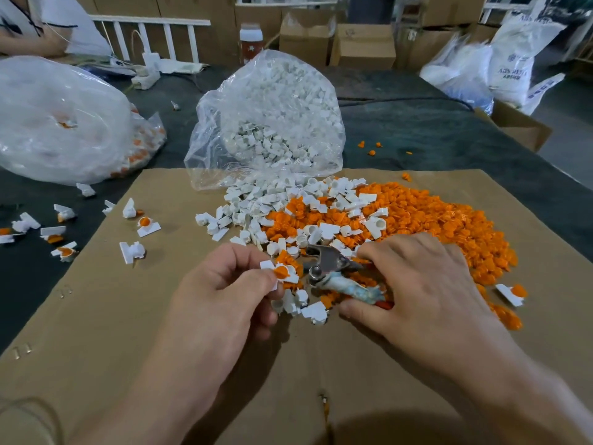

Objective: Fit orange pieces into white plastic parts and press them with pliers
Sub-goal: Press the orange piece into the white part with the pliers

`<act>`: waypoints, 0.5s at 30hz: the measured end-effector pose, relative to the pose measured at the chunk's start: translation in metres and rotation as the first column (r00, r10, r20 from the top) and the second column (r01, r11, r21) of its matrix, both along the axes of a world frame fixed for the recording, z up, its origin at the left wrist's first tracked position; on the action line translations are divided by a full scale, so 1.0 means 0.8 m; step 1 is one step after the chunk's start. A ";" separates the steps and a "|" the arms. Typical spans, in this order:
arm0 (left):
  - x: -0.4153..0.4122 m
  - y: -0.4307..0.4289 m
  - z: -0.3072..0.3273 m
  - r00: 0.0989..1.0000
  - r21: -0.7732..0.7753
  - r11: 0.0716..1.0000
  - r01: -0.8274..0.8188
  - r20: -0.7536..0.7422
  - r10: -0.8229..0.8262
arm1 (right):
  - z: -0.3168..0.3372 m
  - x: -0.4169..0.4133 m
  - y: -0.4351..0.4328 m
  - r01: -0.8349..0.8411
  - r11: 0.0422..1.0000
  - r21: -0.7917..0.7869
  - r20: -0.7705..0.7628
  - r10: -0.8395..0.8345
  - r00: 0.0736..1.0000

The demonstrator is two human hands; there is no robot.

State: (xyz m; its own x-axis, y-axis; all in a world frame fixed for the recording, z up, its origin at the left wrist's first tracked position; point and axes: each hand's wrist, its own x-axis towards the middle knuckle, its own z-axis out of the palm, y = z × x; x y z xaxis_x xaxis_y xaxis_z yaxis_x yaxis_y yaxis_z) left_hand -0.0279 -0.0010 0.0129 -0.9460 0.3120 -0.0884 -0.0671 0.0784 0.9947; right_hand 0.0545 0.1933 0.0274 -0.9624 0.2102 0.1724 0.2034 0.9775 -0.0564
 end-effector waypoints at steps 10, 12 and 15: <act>0.019 0.009 0.005 0.995 -0.055 0.996 0.070 -0.061 -0.073 | 0.008 0.009 -0.024 -0.297 0.938 -0.177 -0.350 0.222 0.910; 0.027 0.011 0.004 0.979 -0.106 0.989 0.104 -0.166 -0.121 | 0.008 0.008 -0.033 -0.335 0.928 -0.161 -0.275 0.284 0.919; 0.032 0.008 0.002 0.938 -0.164 0.977 0.134 -0.296 -0.179 | 0.010 0.009 -0.032 -0.335 0.926 -0.176 -0.253 0.286 0.924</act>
